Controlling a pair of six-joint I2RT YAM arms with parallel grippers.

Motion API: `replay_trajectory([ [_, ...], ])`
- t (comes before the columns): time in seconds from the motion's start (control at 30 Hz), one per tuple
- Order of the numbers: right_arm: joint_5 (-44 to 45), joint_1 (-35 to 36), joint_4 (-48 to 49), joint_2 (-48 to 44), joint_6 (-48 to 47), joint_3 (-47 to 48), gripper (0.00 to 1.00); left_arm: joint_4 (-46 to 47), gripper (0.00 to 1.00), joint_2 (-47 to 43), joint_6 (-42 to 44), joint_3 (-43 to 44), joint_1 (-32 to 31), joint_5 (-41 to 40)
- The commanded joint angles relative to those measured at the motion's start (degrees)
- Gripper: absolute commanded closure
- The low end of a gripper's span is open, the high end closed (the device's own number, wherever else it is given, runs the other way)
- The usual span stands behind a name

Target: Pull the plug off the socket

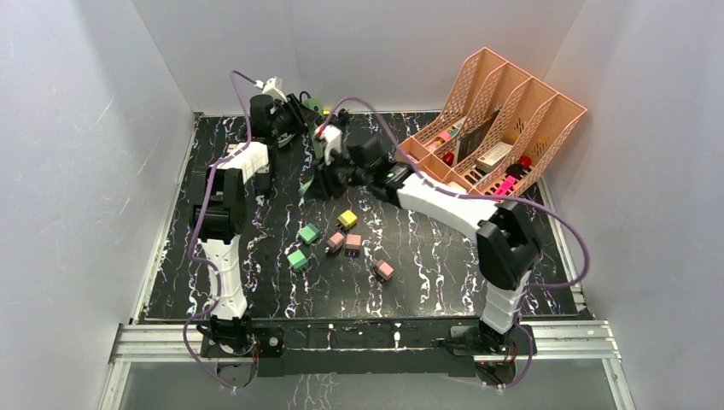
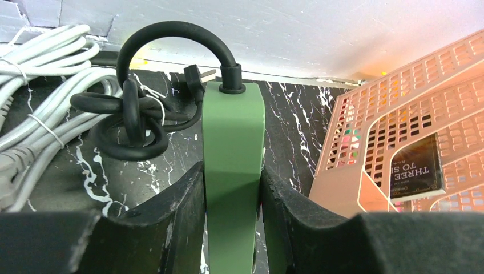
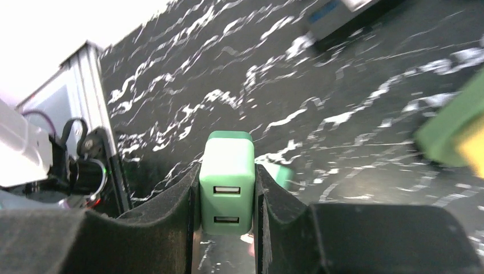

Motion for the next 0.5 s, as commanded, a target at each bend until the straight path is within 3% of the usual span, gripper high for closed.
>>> replay_trajectory([
  [0.0, -4.8, 5.2, 3.7, 6.0, 1.0, 2.9, 1.00, 7.7, 1.00, -1.7, 1.9, 0.9, 2.2, 7.3],
  [0.47, -5.4, 11.7, 1.3, 24.8, 5.8, 13.5, 1.00, 3.6, 1.00, -1.6, 11.4, 2.6, 2.7, 14.2],
])
